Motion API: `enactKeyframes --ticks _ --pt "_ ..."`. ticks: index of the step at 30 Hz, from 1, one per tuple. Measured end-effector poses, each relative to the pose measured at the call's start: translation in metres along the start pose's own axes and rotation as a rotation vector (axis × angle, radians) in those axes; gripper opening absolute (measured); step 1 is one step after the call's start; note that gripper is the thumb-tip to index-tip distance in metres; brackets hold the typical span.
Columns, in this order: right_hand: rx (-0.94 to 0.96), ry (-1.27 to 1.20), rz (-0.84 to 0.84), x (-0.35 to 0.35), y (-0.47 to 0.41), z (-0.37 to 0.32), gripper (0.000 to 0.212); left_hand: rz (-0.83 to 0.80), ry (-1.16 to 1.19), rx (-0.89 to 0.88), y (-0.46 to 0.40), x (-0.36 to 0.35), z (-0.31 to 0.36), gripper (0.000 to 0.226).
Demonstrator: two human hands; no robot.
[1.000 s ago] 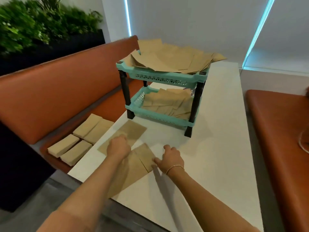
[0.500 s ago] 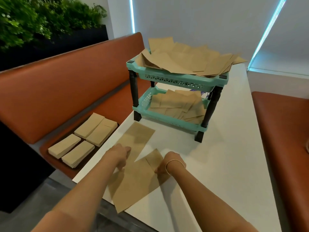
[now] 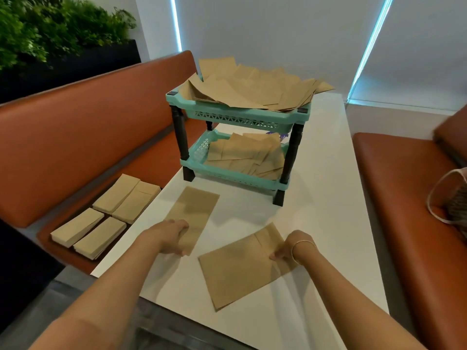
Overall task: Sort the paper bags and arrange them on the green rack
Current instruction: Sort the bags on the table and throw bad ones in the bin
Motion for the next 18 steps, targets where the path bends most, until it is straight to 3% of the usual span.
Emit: enactKeyframes --ticks 10,14,18 --pt "0.011 -0.041 0.006 -0.002 0.007 0.056 0.051 0.282 -0.185 0.013 0.020 -0.012 0.047 0.053" --pt "-0.001 -0.120 0.009 0.006 0.007 0.092 0.042 0.390 0.016 0.061 0.039 -0.021 0.092 0.043" --pt "-0.013 -0.196 0.117 0.022 0.006 0.146 0.036 0.496 0.235 -0.036 0.069 -0.026 0.176 0.029"
Point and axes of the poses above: each hand's wrist, its own y-axis away from the middle knuckle, its own x-axis out of the back of the hand, z = x × y, the point moved 3 cm from there along -y, towards the middle knuckle, and after that the axes turned 1 degree about -y, right-handed, at the moved point
